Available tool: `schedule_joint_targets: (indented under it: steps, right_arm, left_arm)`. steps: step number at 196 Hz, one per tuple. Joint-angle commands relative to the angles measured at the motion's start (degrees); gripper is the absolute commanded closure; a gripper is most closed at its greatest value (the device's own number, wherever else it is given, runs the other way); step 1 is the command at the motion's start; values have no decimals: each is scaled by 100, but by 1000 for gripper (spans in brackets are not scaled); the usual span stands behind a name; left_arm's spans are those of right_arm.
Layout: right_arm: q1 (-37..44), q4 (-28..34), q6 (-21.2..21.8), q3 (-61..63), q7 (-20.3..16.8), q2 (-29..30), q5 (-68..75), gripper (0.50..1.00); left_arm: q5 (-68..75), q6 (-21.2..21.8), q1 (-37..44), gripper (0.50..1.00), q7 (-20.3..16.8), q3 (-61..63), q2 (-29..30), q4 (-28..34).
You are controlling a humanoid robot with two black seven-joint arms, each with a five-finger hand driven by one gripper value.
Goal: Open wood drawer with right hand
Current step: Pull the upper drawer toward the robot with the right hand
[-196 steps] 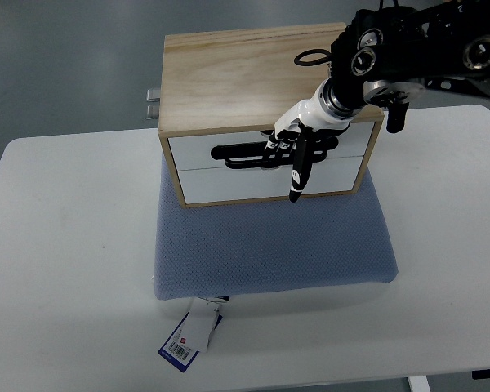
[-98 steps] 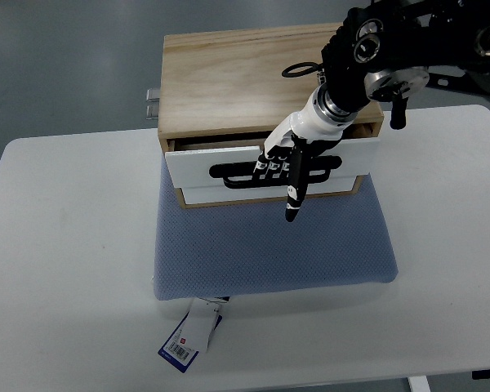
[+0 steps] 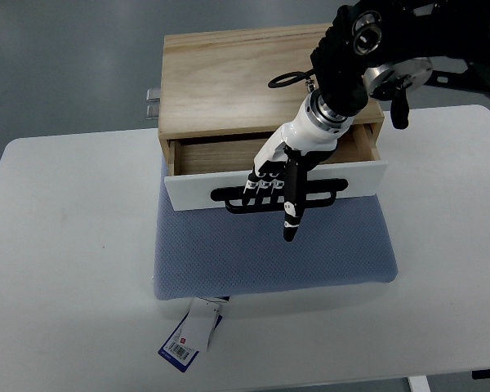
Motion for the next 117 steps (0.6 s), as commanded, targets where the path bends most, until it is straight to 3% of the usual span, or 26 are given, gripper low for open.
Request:
schedule_joint_targets:
  steps: [1,117]
  right_arm:
    - [69,135,38,-10,-3,-52,74,556]
    - [244,548,101,122,-12,-219,513,556]
  left_arm:
    - [-9,7,-3,500,0,-8,0,6]
    - [-9,7,-3,500,0,-8,0,6]
